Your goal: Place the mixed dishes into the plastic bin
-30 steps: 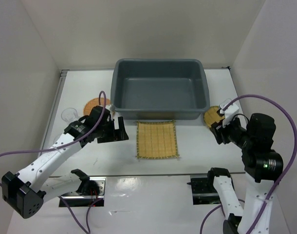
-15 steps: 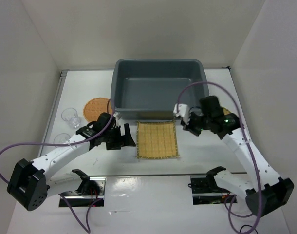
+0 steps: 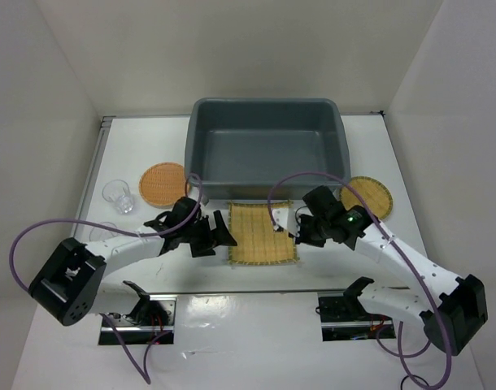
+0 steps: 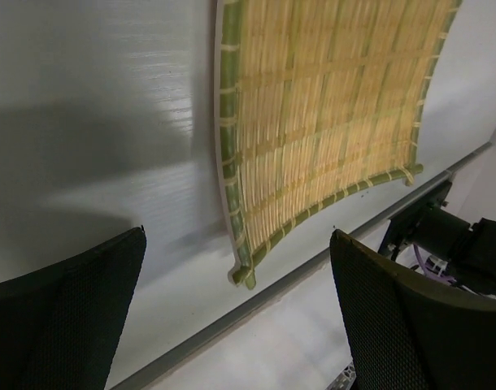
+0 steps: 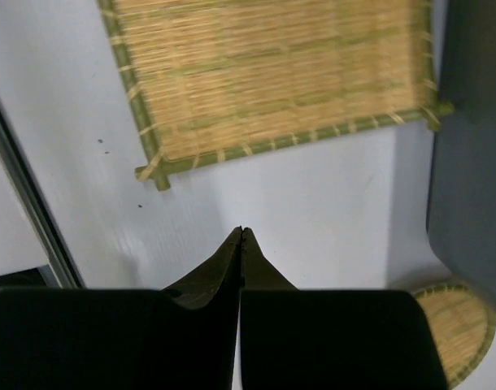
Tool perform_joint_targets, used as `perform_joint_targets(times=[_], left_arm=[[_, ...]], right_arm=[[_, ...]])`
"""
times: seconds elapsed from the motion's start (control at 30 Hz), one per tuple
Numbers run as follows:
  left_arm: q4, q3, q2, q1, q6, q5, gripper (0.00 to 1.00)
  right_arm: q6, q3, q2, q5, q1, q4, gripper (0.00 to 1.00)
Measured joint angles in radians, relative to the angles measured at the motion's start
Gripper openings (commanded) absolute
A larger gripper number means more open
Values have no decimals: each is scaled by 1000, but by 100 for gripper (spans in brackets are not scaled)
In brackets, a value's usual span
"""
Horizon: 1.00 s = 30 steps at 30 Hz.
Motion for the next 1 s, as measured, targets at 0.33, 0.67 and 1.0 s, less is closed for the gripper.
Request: perform_joint_targets(times=[0.33,0.67,1.0], left_arm=[[31,65,106,-74,-30,-60,100],[66,83,137,-83,-50,-80,100],[162,83,182,-83,-51,-60,100]], right_arm=[[-107,-117,82,19,141,84,0],[-144,-174,199,43,147,227,0],[-174,-158,262,76,148,288,0]])
